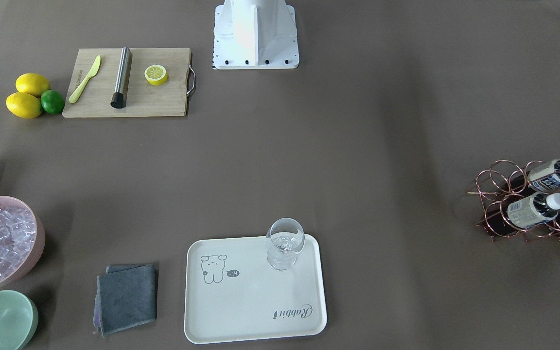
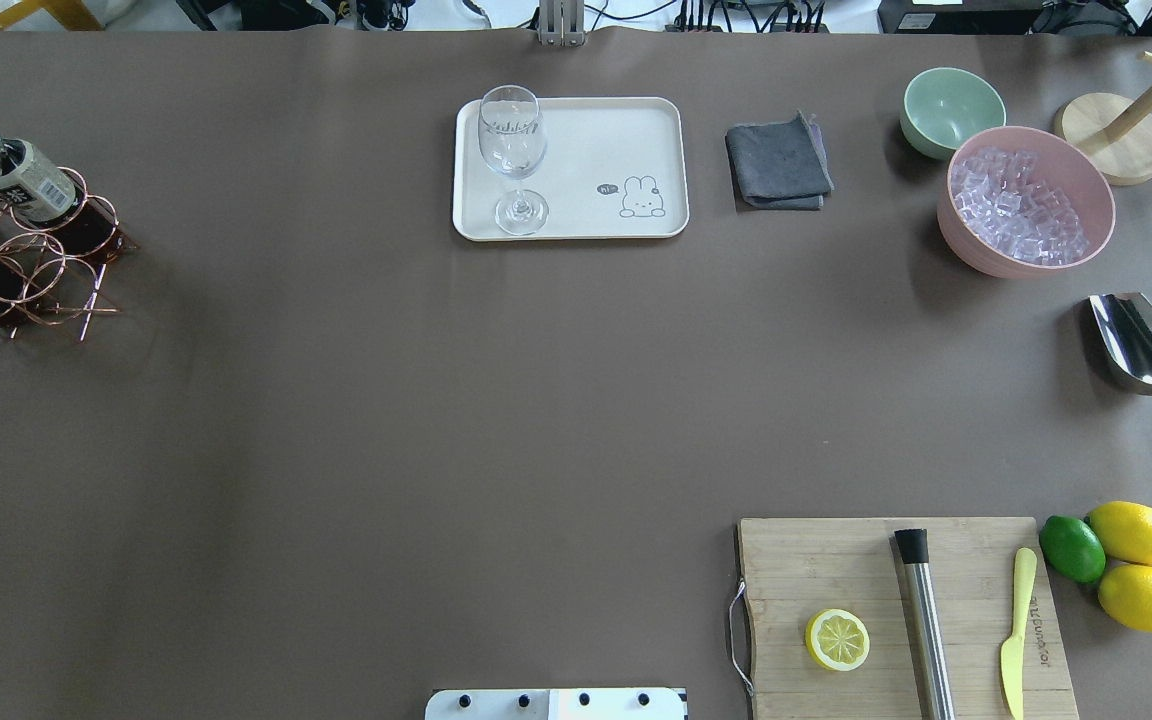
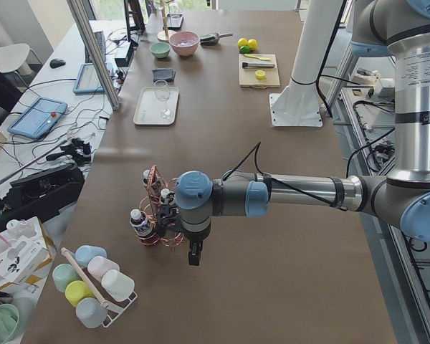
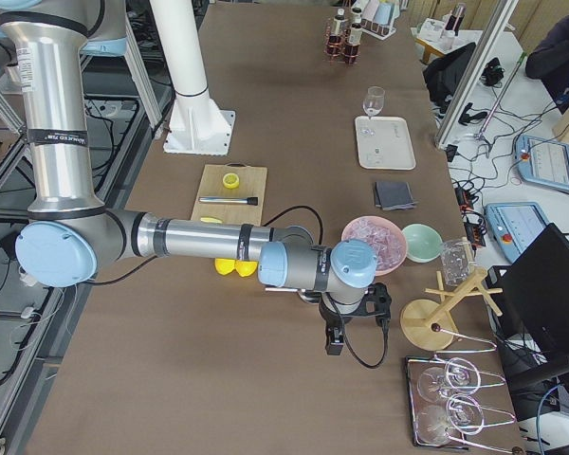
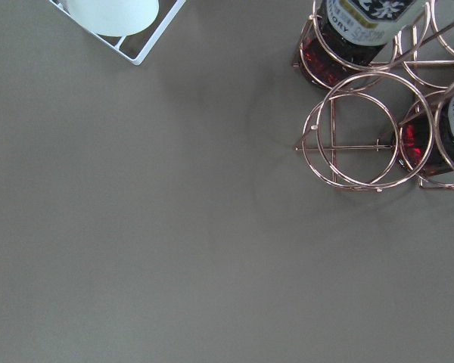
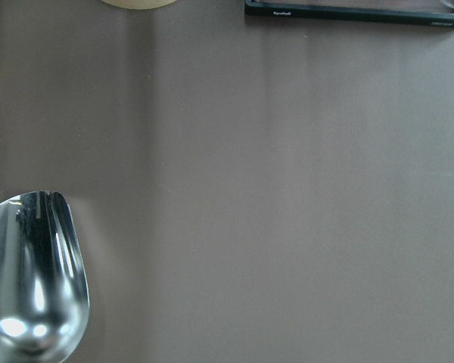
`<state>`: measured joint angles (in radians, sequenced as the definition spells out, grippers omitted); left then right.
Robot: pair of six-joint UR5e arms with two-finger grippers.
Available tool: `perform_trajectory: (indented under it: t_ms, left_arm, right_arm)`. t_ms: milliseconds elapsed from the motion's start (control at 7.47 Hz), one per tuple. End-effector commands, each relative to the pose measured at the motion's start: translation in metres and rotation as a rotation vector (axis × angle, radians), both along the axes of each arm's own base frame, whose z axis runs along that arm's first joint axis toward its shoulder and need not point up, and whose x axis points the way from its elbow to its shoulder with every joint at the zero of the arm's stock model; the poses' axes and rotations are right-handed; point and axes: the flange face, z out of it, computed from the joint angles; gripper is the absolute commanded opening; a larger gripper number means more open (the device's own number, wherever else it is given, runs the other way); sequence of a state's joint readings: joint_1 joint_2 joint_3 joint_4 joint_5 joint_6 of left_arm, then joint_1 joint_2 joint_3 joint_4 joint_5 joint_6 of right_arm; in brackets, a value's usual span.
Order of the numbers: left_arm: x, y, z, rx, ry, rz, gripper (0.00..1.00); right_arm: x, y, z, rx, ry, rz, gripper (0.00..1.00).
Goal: Take tea from basket to plate
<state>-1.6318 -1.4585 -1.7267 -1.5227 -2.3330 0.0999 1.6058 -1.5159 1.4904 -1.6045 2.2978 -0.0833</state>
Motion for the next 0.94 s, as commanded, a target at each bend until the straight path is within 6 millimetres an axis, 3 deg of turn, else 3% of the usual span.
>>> perform_trajectory:
  t_ms: [0,536,804]
  left_arm:
    - [0.001,0.001,0.002,-0.005,-0.001,0.003,0.98]
    - [-0.002,0.006,0.009,-0.067,0.006,-0.009,0.98]
    - [-0.004,-0.004,-0.006,-0.205,0.012,-0.06,0.98]
  right_arm:
    - [0.001,0.0,-0.001,0.002,0.0,0.002,1.0]
    - [0.001,-0.001,-0.001,0.006,0.0,0.0,1.0]
    - [0.001,-0.003,-0.003,0.009,0.0,0.0,1.0]
